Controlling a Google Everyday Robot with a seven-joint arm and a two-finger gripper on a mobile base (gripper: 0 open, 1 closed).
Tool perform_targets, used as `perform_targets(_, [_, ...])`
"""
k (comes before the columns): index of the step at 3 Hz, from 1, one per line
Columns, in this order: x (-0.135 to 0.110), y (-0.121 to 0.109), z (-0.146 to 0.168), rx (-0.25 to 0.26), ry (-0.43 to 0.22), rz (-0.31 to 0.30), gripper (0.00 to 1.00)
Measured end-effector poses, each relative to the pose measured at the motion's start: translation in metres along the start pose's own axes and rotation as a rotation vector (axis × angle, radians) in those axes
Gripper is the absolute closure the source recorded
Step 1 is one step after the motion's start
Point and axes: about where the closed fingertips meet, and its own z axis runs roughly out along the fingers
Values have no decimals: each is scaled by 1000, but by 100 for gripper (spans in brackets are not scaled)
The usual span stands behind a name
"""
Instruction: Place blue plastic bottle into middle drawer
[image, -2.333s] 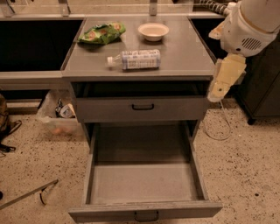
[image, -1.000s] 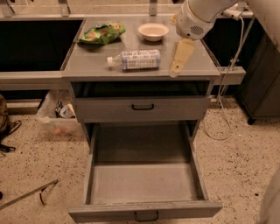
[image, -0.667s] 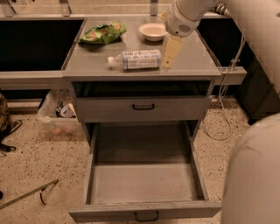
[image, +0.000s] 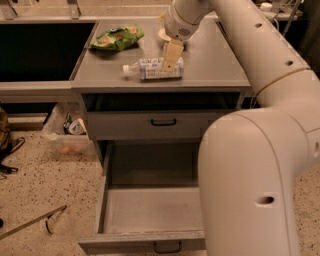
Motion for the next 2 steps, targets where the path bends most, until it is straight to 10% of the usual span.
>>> perform_targets(2, [10,-6,48,-61,-4,73,0])
